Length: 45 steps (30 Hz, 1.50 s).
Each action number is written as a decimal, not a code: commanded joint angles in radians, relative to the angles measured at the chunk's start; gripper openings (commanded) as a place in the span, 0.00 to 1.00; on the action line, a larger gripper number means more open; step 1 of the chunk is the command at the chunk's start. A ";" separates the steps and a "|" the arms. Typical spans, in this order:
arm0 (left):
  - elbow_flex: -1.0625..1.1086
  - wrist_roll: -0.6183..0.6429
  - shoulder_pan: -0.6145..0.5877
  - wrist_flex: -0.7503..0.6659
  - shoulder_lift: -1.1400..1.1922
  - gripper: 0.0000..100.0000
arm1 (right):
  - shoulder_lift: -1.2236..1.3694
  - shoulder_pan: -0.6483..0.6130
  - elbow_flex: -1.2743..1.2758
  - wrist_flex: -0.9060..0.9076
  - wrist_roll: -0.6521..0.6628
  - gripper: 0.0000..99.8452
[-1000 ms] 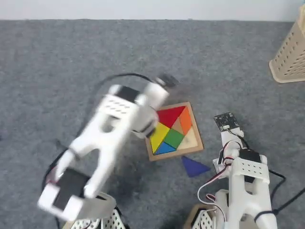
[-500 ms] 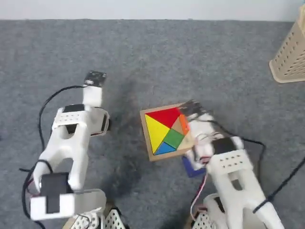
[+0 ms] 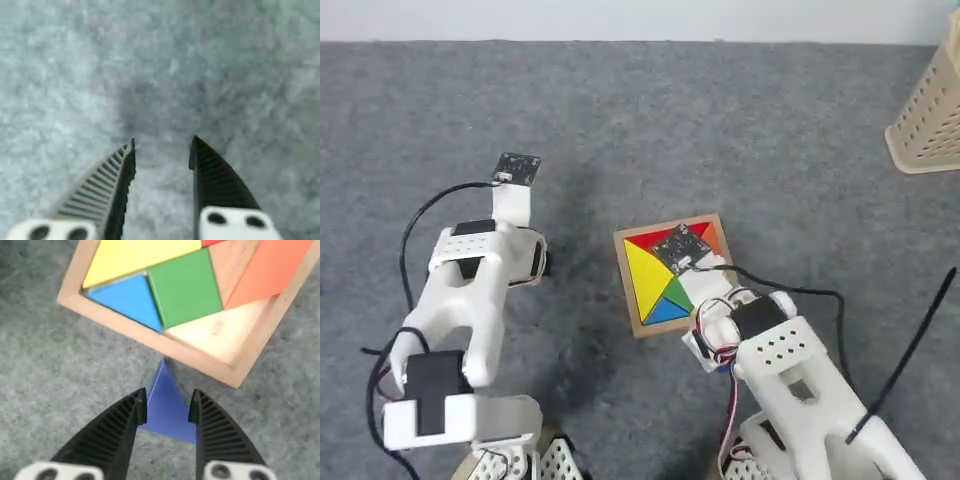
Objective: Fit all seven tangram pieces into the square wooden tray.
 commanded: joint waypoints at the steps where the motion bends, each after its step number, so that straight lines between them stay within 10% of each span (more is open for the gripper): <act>1: -0.022 0.008 -0.005 -0.015 -0.009 0.17 | 0.101 -0.010 -0.028 -0.001 0.038 0.15; 12: -0.024 0.008 -0.005 -0.017 -0.005 0.17 | 0.334 0.064 -0.066 -0.030 0.127 0.09; 26: -0.024 0.008 -0.002 -0.017 -0.003 0.17 | 0.354 0.550 -0.167 -0.039 0.433 0.04; 45: -0.024 0.008 0.000 -0.017 0.000 0.17 | 0.369 0.120 -0.595 0.047 -0.396 0.04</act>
